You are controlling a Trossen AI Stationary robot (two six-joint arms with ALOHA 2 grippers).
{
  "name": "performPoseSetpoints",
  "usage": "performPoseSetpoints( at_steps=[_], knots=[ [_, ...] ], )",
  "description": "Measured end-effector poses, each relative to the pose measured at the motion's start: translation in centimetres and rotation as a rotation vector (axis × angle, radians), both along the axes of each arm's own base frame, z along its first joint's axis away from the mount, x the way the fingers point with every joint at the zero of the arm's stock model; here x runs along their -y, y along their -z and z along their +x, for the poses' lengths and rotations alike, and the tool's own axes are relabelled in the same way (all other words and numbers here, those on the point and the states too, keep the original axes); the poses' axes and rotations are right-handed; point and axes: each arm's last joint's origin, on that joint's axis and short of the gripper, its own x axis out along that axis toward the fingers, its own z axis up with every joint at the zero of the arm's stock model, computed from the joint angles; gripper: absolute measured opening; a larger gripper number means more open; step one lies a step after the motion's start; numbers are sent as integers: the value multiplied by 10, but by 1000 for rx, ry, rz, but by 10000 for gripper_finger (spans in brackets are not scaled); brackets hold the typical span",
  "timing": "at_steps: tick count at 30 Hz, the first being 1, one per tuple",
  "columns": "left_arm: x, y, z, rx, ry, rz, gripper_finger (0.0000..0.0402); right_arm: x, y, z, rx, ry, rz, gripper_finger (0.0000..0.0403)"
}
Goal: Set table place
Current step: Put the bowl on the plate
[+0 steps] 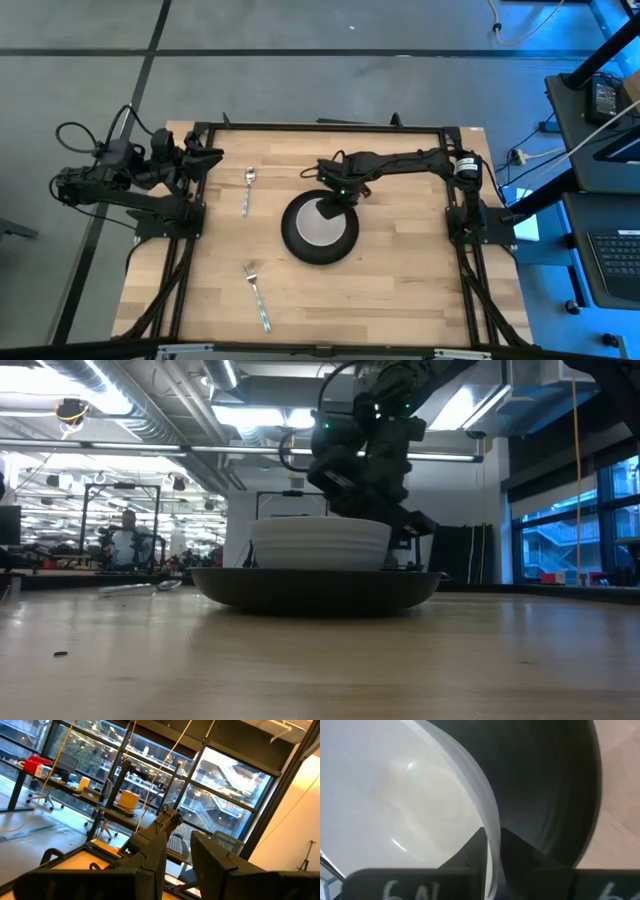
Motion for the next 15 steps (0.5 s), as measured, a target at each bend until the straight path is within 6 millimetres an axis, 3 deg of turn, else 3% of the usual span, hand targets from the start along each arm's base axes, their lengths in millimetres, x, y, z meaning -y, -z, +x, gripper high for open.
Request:
performPoseSetpoints(
  at_steps=[10, 15],
  knots=[
    [0, 0, 0, 0, 0, 0, 82, 0, 0, 1, 12, -1, 4, 59],
    [0, 0, 0, 0, 0, 0, 82, -1, -2, 1, 48, -64, 102, 59]
  ],
)
